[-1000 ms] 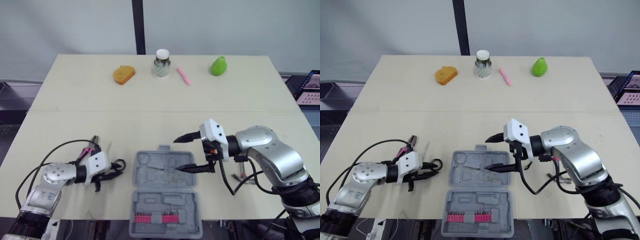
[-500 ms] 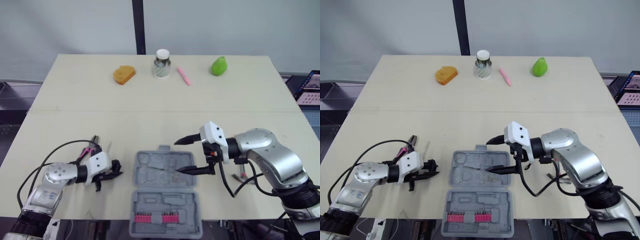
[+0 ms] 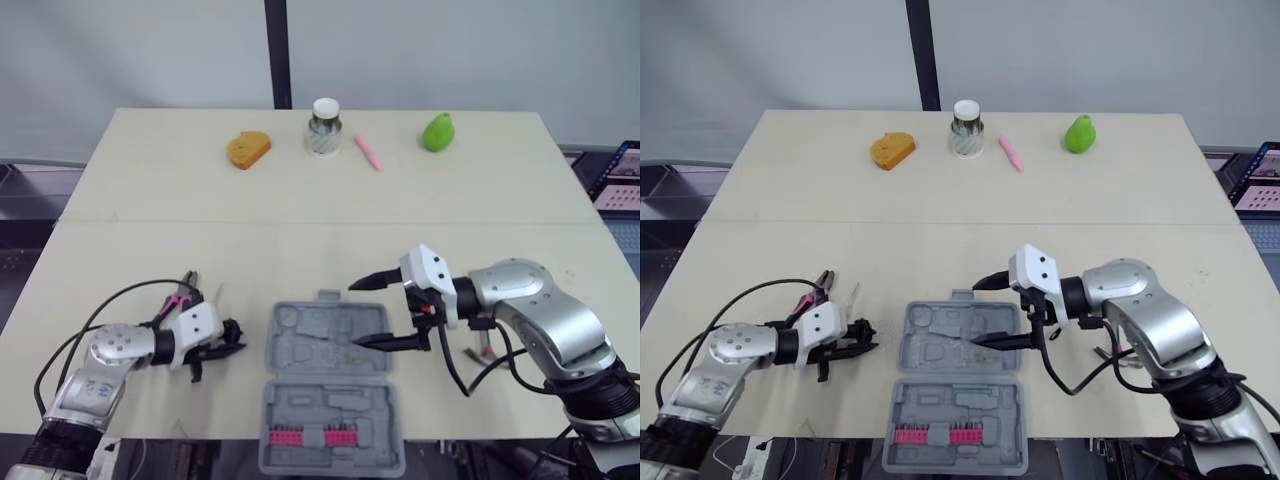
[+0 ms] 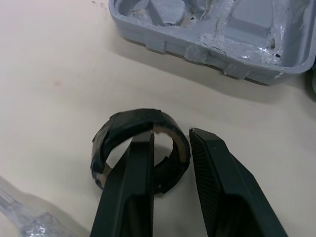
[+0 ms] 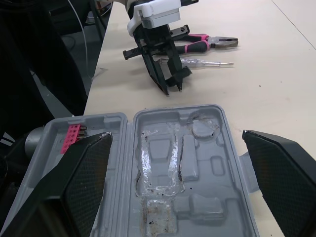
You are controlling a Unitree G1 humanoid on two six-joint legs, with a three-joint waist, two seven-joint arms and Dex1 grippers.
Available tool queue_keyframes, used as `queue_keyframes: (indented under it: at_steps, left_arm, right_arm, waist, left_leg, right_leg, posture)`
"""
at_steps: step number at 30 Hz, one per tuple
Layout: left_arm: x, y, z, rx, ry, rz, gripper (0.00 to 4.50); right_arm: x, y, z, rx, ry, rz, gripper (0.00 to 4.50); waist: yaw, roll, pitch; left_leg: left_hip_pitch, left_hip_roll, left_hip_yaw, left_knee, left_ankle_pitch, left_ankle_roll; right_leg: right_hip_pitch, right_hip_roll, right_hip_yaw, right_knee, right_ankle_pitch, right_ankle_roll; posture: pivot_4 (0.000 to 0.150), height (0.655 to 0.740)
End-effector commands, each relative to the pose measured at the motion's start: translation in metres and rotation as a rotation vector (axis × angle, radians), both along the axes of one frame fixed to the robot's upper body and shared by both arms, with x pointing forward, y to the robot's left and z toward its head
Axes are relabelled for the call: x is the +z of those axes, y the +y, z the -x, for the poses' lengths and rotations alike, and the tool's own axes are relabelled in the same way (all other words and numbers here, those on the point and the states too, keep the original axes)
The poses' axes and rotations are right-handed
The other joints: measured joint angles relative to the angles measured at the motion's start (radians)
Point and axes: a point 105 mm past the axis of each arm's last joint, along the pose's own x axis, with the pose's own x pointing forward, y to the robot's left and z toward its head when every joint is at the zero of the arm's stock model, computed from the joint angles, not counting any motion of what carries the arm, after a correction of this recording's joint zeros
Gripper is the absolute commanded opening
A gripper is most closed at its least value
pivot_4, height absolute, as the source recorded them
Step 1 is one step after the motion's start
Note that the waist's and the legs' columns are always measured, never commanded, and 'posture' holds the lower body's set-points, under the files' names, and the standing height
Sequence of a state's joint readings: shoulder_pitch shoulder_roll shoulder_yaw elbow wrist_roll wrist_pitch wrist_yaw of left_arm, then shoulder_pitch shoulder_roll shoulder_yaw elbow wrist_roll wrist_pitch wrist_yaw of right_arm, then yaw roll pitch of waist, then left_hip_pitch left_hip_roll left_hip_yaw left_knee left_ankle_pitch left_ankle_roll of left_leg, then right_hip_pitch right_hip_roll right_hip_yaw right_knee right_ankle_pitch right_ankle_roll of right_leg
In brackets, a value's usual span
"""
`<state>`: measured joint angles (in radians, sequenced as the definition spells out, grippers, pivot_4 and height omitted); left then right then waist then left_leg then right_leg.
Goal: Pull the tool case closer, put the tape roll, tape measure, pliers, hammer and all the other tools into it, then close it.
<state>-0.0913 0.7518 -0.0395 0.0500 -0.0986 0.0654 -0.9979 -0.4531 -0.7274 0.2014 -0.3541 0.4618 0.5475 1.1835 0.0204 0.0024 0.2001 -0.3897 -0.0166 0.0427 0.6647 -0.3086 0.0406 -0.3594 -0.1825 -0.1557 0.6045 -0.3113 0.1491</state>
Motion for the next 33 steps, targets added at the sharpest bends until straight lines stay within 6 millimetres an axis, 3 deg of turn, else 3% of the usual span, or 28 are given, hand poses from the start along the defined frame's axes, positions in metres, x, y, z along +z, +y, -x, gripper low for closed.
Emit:
queue_keyframes:
  at_steps: [1, 17, 20, 33]
  left_arm:
    - [0.0116, -0.0021, -0.0015, -0.016, -0.035, 0.014, 1.24]
    - [0.0108, -0.0066, -0.0022, -0.026, -0.027, 0.021, 1.24]
    - [0.0115, -0.0062, -0.0027, -0.024, -0.029, 0.021, 0.05]
    - [0.0156, -0.0063, -0.0013, -0.034, -0.025, 0.030, 0.05]
  right_arm:
    - [0.0064, 0.0052, 0.0065, 0.033, -0.034, -0.020, 4.50]
    - [0.0044, 0.0047, 0.0073, 0.030, -0.024, -0.021, 4.50]
    - [0.0043, 0.0049, 0.0078, 0.032, -0.022, -0.021, 4.50]
    - [0.0041, 0.0049, 0.0080, 0.029, -0.017, -0.025, 4.50]
  waist:
    - [0.000, 0.000, 0.000]
    - [0.000, 0.000, 0.000]
    - [0.000, 0.000, 0.000]
    - [0.000, 0.000, 0.000]
  left_leg:
    - [0.000, 0.000, 0.000, 0.000, 0.000, 0.000]
    - [0.000, 0.000, 0.000, 0.000, 0.000, 0.000]
    - [0.000, 0.000, 0.000, 0.000, 0.000, 0.000]
    - [0.000, 0.000, 0.000, 0.000, 0.000, 0.000]
  right_leg:
    - [0.000, 0.000, 0.000, 0.000, 0.000, 0.000]
    - [0.000, 0.000, 0.000, 0.000, 0.000, 0.000]
    - [0.000, 0.000, 0.000, 0.000, 0.000, 0.000]
    - [0.000, 0.000, 0.000, 0.000, 0.000, 0.000]
  posture:
    - [0.150, 0.7400]
    - [0.150, 0.7400]
    - [0.150, 0.7400]
    - [0.150, 0.7400]
